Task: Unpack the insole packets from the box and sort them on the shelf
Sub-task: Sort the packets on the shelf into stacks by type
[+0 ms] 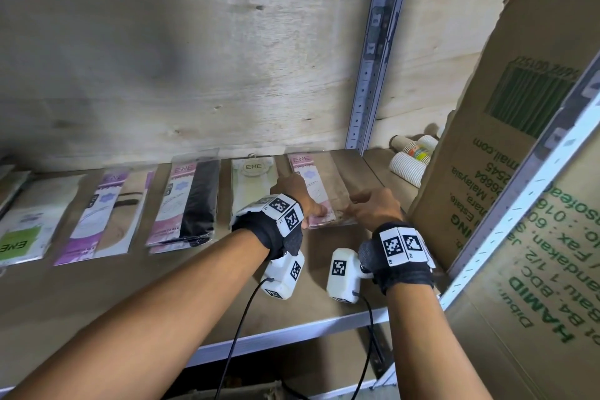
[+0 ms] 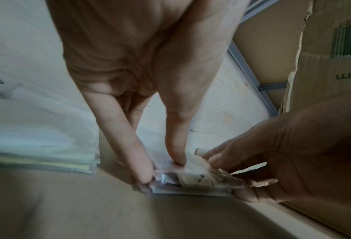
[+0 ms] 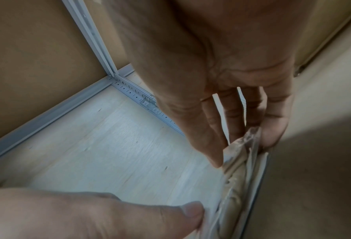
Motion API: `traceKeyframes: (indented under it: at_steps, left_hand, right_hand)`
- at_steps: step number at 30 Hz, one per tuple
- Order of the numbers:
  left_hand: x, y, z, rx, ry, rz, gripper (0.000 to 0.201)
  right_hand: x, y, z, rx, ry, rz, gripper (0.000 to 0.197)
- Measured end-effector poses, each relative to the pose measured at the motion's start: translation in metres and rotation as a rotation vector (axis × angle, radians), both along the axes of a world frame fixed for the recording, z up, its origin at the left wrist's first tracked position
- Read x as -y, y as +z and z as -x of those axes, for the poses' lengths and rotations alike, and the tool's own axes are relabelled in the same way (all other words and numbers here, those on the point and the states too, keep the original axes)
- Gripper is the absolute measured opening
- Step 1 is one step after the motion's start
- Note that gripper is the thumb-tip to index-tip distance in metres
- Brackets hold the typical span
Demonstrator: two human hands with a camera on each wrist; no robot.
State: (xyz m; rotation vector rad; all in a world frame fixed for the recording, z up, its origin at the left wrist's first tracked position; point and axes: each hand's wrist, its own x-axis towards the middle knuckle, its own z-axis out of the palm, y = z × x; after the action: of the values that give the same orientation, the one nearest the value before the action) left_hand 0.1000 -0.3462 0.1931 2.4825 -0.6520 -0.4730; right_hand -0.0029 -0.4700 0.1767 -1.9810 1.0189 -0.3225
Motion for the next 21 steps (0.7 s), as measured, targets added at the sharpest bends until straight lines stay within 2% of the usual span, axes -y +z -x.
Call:
traceKeyframes:
  at_steps: [8, 11, 13, 16, 18, 21]
  left_hand:
    - [0.002, 0.002, 0.002, 0.085, -0.003, -0.101, 0.068]
    - [-0.007, 0.005, -0.002, 0.082, -0.006, -0.078, 0.070]
    - [-0.021, 0.012, -0.005, 0.118, 0.015, -0.043, 0.065]
    - [-0.054, 0.029, -0.008, 0.160, 0.040, 0.045, 0.055]
    - [-0.087, 0.036, -0.010, 0.095, 0.065, 0.218, 0.042]
    - [-0.148, 0.037, -0.012, 0.098, 0.118, 0.382, 0.027]
  right_hand:
    - [-0.002, 0.002, 0.000, -0.010, 0.036, 0.011, 0.040]
    - [-0.003, 0.003, 0.002, 0.045, 0.029, 0.031, 0.043]
    - [-0.004, 0.004, 0.002, 0.094, 0.001, 0.078, 0.038]
    - [-0.009, 0.007, 0.007, 0.196, -0.009, 0.157, 0.024]
    - [-0.021, 0.010, 0.012, 0.278, 0.053, 0.167, 0.017]
    - [-0.056, 0.015, 0.017, 0.452, 0.166, -0.085, 0.010]
